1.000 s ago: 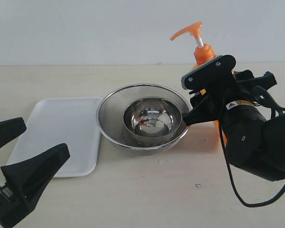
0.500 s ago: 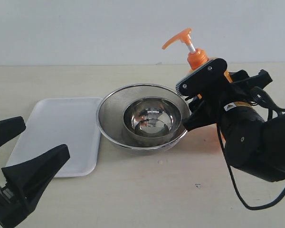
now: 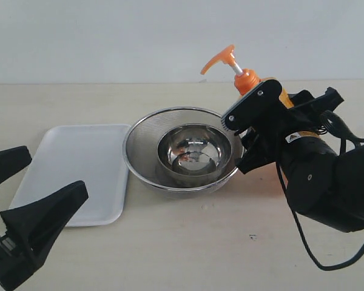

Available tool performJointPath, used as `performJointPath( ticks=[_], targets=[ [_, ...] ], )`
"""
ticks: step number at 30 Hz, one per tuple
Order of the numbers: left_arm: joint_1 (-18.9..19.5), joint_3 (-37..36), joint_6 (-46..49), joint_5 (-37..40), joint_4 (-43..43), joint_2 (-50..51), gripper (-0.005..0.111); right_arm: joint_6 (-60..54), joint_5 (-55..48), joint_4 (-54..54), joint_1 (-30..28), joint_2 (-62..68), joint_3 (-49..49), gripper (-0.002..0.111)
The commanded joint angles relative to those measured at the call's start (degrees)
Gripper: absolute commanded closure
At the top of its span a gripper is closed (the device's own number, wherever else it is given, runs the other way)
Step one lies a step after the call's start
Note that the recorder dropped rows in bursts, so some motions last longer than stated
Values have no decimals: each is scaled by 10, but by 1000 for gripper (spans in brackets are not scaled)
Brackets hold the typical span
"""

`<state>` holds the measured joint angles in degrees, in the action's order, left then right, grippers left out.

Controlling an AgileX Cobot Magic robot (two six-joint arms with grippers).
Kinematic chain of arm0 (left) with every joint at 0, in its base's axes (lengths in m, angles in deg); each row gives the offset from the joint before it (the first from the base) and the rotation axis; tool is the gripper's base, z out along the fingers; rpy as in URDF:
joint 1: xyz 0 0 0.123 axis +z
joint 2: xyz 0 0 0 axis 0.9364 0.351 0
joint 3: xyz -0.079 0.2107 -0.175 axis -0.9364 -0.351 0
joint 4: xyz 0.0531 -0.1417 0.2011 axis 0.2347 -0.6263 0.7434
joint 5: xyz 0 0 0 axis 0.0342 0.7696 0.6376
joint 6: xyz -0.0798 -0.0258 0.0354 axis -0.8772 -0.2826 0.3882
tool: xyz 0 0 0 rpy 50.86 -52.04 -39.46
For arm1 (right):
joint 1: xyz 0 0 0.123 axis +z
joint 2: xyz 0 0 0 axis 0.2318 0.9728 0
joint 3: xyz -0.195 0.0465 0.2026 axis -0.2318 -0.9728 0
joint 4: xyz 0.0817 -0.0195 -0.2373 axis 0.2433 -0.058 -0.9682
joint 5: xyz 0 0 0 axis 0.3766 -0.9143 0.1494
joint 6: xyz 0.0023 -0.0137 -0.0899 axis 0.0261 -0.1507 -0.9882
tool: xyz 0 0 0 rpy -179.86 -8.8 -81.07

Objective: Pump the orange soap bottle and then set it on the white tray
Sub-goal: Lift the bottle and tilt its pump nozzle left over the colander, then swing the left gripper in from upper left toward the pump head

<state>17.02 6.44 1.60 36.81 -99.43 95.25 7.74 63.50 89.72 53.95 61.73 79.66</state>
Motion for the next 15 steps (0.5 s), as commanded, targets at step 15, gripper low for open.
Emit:
performJointPath(
  ticks=[15],
  targets=[
    [-2, -1, 4, -41, -1, -4, 16, 21, 17, -54, 0, -9, 1, 108]
  ],
)
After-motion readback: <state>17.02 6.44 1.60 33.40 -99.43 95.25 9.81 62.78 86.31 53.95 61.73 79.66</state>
